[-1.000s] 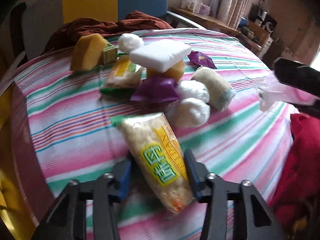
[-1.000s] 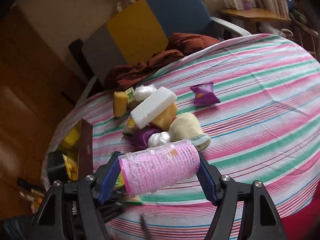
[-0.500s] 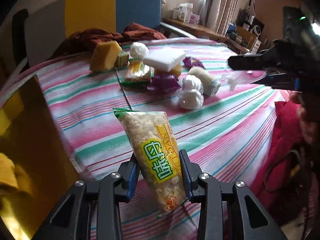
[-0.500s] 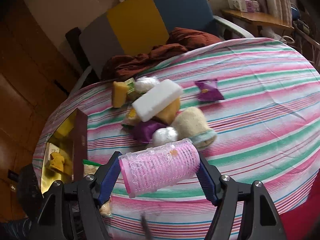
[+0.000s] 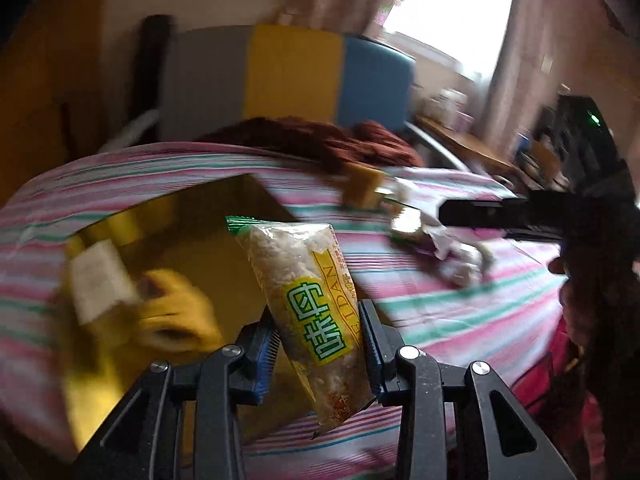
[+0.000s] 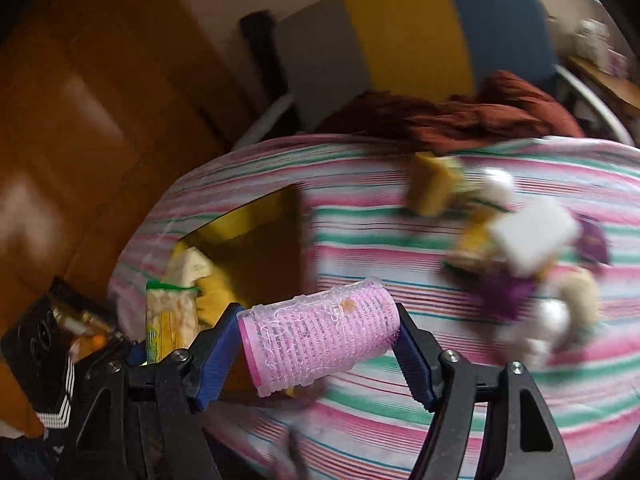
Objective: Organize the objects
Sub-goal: 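Carry the snack bag and pink roller into the gold tray and open both grippers, then move both grippers from the tray back to the remaining items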
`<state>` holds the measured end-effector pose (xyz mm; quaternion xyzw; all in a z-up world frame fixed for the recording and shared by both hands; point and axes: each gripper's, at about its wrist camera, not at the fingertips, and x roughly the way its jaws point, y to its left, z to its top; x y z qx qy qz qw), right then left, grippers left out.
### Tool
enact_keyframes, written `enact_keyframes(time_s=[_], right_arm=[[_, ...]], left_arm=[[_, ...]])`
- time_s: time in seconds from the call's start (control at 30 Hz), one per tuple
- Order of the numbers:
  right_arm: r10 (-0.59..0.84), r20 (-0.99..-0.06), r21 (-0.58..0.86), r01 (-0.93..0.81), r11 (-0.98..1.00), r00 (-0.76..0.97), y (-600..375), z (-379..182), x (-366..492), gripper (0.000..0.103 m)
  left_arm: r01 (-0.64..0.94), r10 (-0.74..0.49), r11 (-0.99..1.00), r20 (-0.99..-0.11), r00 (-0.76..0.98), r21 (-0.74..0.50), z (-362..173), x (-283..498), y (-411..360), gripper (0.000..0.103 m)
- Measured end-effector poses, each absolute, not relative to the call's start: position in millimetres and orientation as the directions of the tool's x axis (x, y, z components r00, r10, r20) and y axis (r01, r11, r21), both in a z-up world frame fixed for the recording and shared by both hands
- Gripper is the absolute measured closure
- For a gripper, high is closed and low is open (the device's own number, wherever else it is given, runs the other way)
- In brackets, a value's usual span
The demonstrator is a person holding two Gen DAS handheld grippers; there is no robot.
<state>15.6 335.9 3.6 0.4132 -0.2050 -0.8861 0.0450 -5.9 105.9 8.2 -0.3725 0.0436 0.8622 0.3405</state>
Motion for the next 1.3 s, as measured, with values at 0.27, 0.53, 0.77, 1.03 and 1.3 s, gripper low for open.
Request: enact_keyframes(time_s=[0.27, 0.53, 0.77, 1.03, 1.3], right_arm=[[-0.375, -0.739, 0.392, 0.096, -0.915, -0.560, 231.5, -22.2, -26.0, 0.013], [-0.268, -0.741, 0.242, 0.127, -0.962, -0.615, 203.1, -20.0, -15.8, 0.012], [-0.073, -0.610, 0.069, 0.039, -0.997, -0.789, 199.9, 9.2, 6.2, 0.012], [-0.040, -0.650, 0.062, -0.001, -0.998, -0.759, 202.7, -6.8, 2.9, 0.021], [-0.124, -0.676, 0.134, 0.044, -0.990, -0.726, 206.1, -19.0, 4.5, 0.024]], left_arm=[[-0.413, 0.356, -0.905, -0.712, -0.606, -0.101, -11.2, -30.2, 21.7, 0.062], [-0.328, 0.316, -0.937, -0.703, -0.637, -0.124, -16.4, -33.9, -3.6, 0.030], [-0.305, 0.285, -0.948, -0.665, -0.690, -0.089, -2.6, -31.8, 2.2, 0.019], [-0.306, 0.255, -0.951, -0.649, -0.717, -0.036, 3.3, -23.9, 9.6, 0.017], [-0.339, 0.269, -0.941, -0.648, -0.713, -0.018, 2.4, -15.3, 20.6, 0.014]])
